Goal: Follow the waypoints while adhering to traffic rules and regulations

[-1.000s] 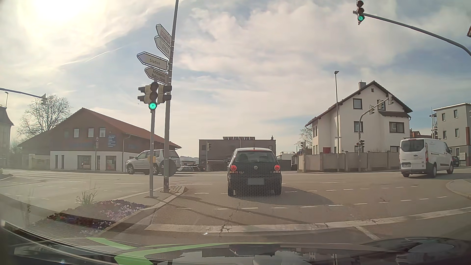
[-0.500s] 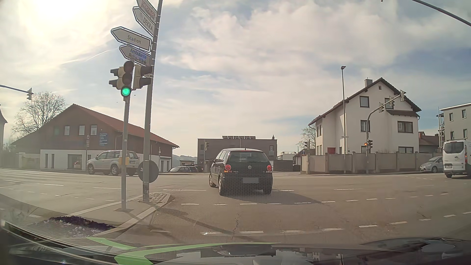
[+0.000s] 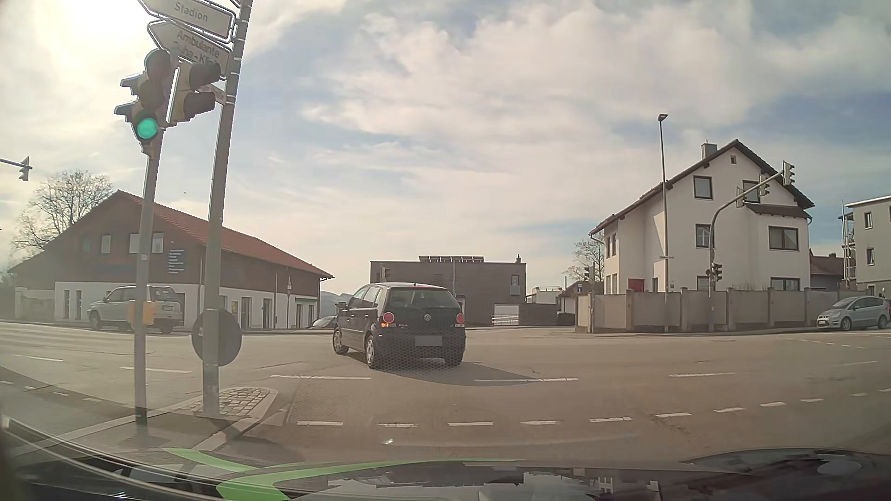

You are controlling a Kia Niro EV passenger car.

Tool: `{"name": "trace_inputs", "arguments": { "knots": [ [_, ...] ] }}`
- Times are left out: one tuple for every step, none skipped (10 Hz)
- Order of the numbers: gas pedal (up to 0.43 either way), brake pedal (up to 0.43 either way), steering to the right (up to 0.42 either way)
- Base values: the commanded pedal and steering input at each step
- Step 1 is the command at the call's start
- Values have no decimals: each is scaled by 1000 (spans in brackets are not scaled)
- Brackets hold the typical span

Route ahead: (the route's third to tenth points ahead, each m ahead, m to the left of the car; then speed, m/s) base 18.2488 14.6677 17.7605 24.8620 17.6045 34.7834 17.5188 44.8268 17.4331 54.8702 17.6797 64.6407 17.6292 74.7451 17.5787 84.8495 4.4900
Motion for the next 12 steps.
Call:
{"name": "trace_inputs", "arguments": {
  "knots": [
    [157, 0, 1],
    [157, 0, 1],
    [157, 0, 1],
    [177, 0, 0],
    [189, 0, -4],
    [189, 0, -6],
    [189, 0, -9],
    [189, 0, -13],
    [209, 0, -24],
    [220, 0, -37],
    [220, 0, -56],
    [220, 0, -77]
  ]
}}
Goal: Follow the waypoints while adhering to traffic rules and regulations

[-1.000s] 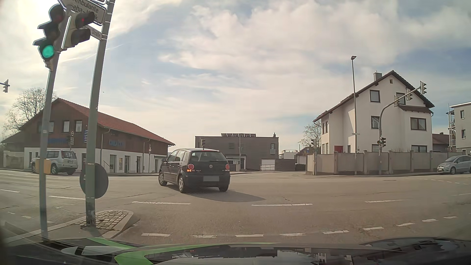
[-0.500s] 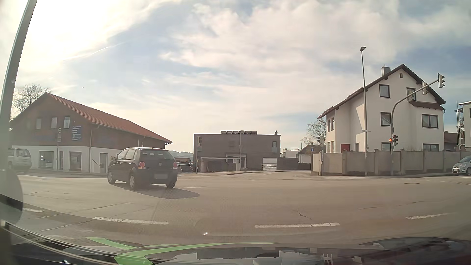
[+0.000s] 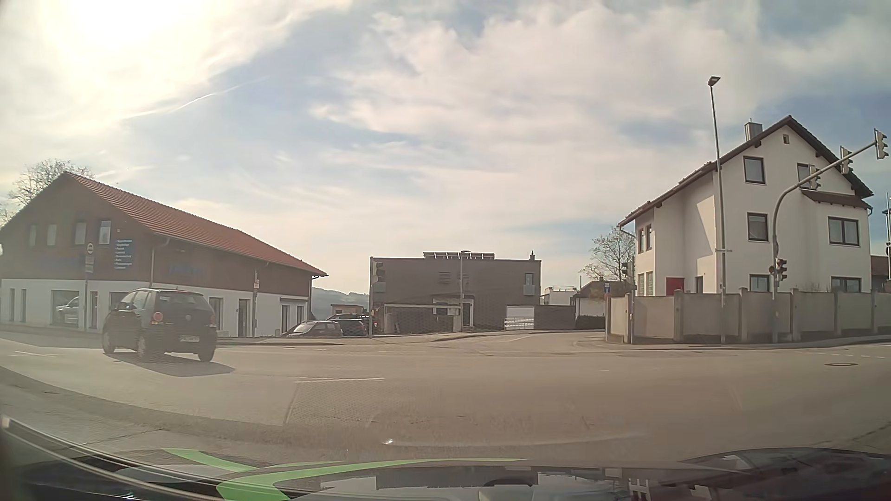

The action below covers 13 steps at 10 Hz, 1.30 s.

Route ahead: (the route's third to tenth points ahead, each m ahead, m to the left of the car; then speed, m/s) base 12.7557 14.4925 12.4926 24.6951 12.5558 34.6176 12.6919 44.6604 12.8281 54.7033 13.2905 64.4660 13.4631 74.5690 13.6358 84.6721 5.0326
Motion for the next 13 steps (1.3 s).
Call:
{"name": "trace_inputs", "arguments": {
  "knots": [
    [220, 0, -105],
    [220, 0, -142],
    [220, 0, -176],
    [220, 0, -210],
    [220, 0, -240],
    [220, 0, -263],
    [220, 0, -282],
    [220, 0, -300],
    [220, 0, -318],
    [220, 0, -328],
    [220, 0, -338],
    [220, 0, -347],
    [220, 0, -356]
  ]
}}
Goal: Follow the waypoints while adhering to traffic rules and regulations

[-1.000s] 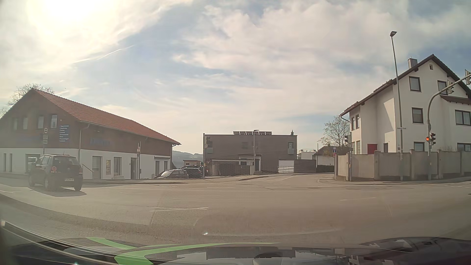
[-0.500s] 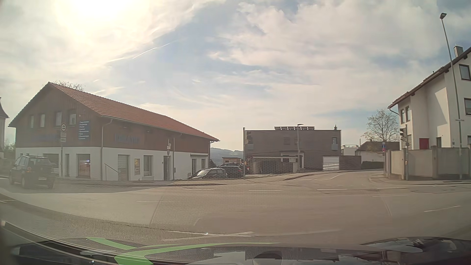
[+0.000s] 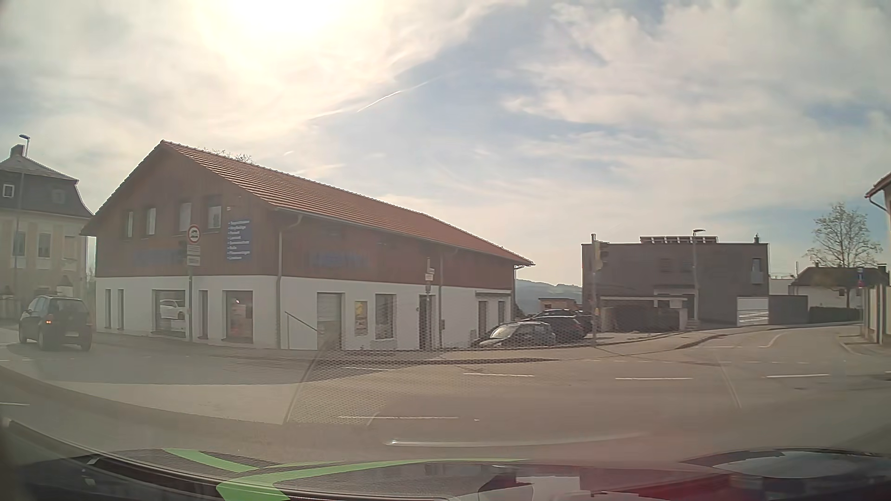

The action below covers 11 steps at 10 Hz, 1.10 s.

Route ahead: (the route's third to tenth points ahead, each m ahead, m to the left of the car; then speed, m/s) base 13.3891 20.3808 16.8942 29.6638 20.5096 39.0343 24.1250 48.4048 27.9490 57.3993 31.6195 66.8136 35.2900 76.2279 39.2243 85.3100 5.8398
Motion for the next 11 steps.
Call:
{"name": "trace_inputs", "arguments": {
  "knots": [
    [220, 0, -367],
    [220, 0, -373],
    [220, 0, -372],
    [220, 0, -366],
    [220, 0, -360],
    [220, 0, -350],
    [220, 0, -334],
    [220, 0, -319],
    [220, 0, -308],
    [220, 0, -298],
    [220, 0, -289]
  ]
}}
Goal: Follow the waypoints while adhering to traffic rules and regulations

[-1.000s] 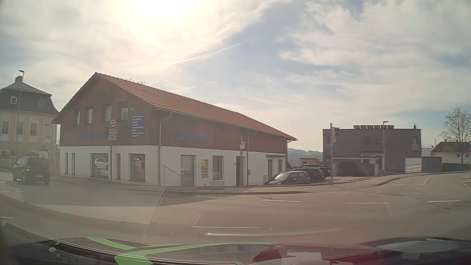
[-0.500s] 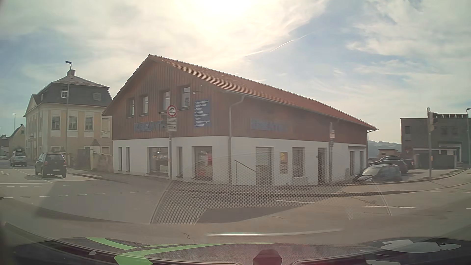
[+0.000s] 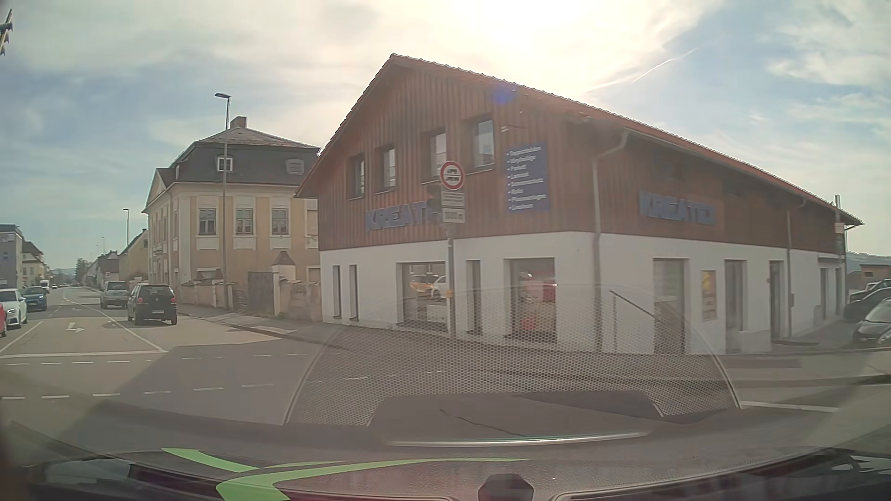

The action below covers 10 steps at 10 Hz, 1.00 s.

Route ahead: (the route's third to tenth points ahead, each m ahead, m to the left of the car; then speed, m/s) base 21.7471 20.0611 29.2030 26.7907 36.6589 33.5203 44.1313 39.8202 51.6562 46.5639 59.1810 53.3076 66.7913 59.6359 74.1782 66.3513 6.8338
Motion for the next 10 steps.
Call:
{"name": "trace_inputs", "arguments": {
  "knots": [
    [220, 0, -278],
    [220, 0, -270],
    [228, 0, -260],
    [228, 0, -251],
    [228, 0, -244],
    [240, 0, -240],
    [240, 0, -239],
    [240, 0, -236],
    [240, 0, -231],
    [240, 0, -223]
  ]
}}
